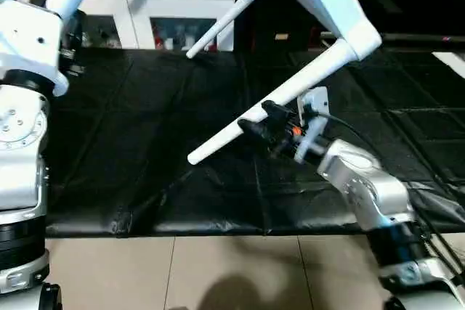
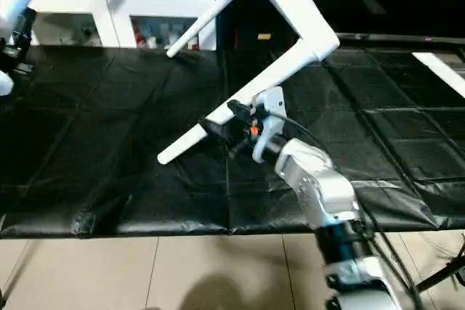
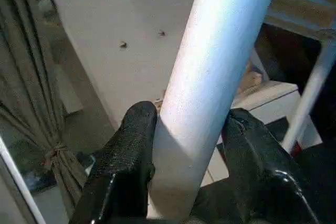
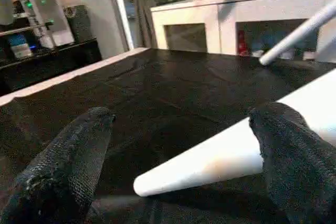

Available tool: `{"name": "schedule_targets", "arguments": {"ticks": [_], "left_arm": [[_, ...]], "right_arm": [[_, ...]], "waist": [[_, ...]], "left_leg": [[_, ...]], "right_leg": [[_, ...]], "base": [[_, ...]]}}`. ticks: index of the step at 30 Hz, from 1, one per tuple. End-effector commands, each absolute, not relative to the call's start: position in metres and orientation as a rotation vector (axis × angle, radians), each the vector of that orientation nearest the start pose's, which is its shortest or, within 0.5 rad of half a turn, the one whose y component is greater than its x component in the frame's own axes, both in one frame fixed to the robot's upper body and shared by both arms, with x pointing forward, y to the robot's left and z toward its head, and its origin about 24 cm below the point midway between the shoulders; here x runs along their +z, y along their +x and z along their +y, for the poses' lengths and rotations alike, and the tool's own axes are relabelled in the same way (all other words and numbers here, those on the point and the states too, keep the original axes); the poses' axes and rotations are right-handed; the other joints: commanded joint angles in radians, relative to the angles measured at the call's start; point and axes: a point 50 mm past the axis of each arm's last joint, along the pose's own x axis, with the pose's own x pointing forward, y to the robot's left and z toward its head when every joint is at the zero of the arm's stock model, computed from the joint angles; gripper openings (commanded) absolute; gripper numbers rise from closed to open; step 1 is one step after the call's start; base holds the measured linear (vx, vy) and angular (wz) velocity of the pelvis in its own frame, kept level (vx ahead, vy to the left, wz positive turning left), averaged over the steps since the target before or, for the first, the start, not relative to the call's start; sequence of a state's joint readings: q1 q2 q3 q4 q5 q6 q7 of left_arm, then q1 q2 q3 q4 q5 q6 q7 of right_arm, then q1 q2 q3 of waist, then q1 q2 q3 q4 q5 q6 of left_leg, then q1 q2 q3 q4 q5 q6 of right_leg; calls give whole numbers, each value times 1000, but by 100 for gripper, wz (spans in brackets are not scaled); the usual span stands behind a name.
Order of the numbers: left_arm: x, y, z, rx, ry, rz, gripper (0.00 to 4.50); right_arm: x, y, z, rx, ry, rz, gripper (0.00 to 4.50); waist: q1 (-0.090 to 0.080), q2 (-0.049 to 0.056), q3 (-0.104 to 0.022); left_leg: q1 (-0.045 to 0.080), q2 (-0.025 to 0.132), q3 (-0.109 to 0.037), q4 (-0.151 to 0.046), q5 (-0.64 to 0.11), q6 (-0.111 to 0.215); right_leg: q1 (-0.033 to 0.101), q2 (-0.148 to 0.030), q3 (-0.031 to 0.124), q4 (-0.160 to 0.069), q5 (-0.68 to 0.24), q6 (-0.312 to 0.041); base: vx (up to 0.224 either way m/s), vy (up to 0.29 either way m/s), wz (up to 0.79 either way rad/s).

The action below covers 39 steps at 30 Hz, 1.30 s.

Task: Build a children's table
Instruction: Flip table

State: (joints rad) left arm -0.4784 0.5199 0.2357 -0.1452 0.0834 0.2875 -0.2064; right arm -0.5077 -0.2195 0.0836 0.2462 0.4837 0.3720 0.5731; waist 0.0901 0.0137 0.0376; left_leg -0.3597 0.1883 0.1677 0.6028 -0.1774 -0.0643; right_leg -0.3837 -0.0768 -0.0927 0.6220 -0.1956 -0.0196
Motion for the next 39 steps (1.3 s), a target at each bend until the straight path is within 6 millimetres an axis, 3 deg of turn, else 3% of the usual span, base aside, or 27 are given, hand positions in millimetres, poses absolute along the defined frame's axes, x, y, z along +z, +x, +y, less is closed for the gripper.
{"name": "schedule_targets", "arguments": {"ticks": [1, 4, 8, 11, 15, 17, 19, 22, 26, 27, 31, 33, 34, 39], "left_arm": [[192, 310, 252, 51, 477, -161, 180], [191, 309, 252, 52, 477, -157, 178], [190, 308, 253, 53, 478, -154, 178], [190, 308, 253, 55, 479, -153, 177], [190, 307, 253, 53, 482, -152, 175], [190, 307, 253, 49, 483, -151, 174], [190, 307, 253, 44, 486, -148, 173], [189, 307, 254, 42, 488, -145, 172], [189, 308, 254, 40, 489, -142, 172], [189, 309, 253, 36, 489, -140, 172], [187, 310, 252, 27, 489, -134, 171], [184, 311, 251, 17, 483, -128, 171], [184, 311, 251, 14, 480, -126, 171], [179, 312, 247, -24, 439, -122, 166]], "right_arm": [[90, 330, -125, 712, 246, 199, 450], [84, 330, -128, 702, 208, 262, 450], [81, 328, -129, 721, 205, 299, 450], [84, 318, -130, 828, 240, 316, 450], [85, 307, -137, 915, 249, 359, 450], [82, 307, -142, 896, 219, 375, 450], [80, 321, -156, 732, 201, 340, 450], [85, 332, -161, 652, 200, 267, 450], [91, 339, -156, 674, 199, 186, 450], [100, 344, -149, 722, 221, 109, 450], [115, 350, -134, 801, 275, 2, 450], [124, 356, -123, 831, 292, -58, 450], [125, 358, -122, 827, 292, -66, 450], [134, 365, -116, 836, 322, -128, 450]], "waist": [[-5, -10, -36], [-10, -6, -32], [-16, -7, -33], [-12, -6, -38], [-2, -3, -38], [1, -5, -37], [1, -3, -37], [-4, -3, -36], [-9, -1, -34], [-9, 7, -34], [-9, 6, -35], [-9, 7, -36], [-9, 8, -40], [1, 10, -44]], "left_leg": [[20, 22, -24, -75, -429, -24], [31, 19, -28, -76, -468, -28], [32, 20, -33, -79, -491, -29], [21, 26, -35, -88, -465, -20], [25, 30, -30, -89, -444, -14], [29, 29, -27, -88, -443, -14], [29, 27, -25, -86, -439, -16], [35, 24, -28, -83, -474, -22], [31, 27, -32, -87, -498, -21], [34, 27, -32, -87, -514, -22], [34, 29, -32, -88, -516, -16], [31, 31, -31, -91, -508, -18], [18, 34, -34, -97, -471, -17], [19, 38, -22, -94, -415, -15]], "right_leg": [[4, -71, 40, -130, -634, -7], [3, -69, 25, -147, -683, 19], [7, -68, 18, -149, -673, 24], [16, -71, 25, -141, -608, 12], [11, -72, 35, -137, -566, -12], [6, -72, 37, -139, -569, -18], [5, -73, 36, -141, -575, -22], [2, -72, 26, -148, -609, -15], [5, -72, 26, -144, -596, -16], [1, -73, 27, -144, -601, -18], [2, -75, 29, -143, -588, -31], [2, -74, 34, -137, -561, -47], [15, -75, 37, -125, -511, -65], [11, -75, 48, -114, -406, -117]], "base": [[0, 0, 0], [0, 0, 0], [0, 0, 0], [0, 0, 0], [0, 0, 0], [0, 0, 0], [0, 0, 0], [0, 0, 0], [0, 0, 0], [0, 0, 0], [0, 0, 0], [0, 0, 0], [0, 0, 0], [0, 0, 0]]}}
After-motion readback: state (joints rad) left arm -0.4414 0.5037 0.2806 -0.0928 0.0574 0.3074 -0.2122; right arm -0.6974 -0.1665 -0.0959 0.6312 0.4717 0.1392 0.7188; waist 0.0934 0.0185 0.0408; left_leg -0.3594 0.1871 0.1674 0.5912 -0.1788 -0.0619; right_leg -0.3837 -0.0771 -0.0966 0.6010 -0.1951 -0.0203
